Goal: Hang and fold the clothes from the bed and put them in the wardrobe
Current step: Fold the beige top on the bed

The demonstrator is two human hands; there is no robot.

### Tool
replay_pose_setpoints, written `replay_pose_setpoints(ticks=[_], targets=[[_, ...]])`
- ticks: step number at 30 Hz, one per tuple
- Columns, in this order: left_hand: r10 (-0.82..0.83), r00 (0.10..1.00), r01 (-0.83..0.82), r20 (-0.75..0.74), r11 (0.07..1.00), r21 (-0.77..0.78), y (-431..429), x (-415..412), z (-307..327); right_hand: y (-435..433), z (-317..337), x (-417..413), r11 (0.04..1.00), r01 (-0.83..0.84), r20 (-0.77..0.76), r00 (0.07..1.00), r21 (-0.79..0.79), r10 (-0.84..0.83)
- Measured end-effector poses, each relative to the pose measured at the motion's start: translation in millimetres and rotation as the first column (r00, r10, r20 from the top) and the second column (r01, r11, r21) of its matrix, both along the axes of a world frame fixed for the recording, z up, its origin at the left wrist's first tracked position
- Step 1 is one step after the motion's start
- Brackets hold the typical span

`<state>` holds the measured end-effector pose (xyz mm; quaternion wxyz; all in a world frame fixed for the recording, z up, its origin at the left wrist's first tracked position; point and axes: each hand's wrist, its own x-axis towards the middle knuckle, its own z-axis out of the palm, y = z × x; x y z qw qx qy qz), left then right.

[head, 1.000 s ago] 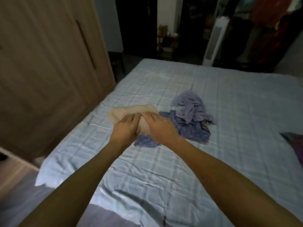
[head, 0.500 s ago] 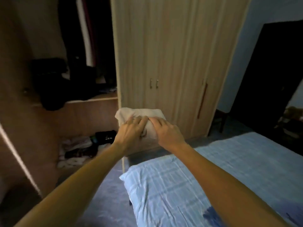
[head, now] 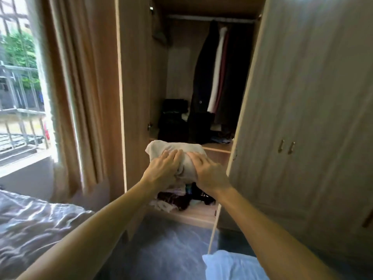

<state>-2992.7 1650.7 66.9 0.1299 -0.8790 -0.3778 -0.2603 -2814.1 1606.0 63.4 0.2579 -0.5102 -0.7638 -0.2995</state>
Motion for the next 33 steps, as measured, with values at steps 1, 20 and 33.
replay_pose_setpoints(ticks=[1,20,33], targets=[[0.008,1.0,-0.008,0.017,1.0,-0.001,11.1,-6.0,0.8,14.4,0.5,-4.8,1.0,-0.007,0.007,1.0,-0.003,0.007],[-0.154,0.988,0.148,0.033,0.979,0.142,297.0,-2.9,11.2,276.6,20.5,-13.5,0.977,0.151,-0.001,0.988,-0.148,-0.152],[-0.082,0.995,0.075,-0.06,0.99,-0.121,486.9,68.6,-90.8,470.1,-84.3,56.0,0.918,0.162,-0.05,0.98,-0.363,-0.193]])
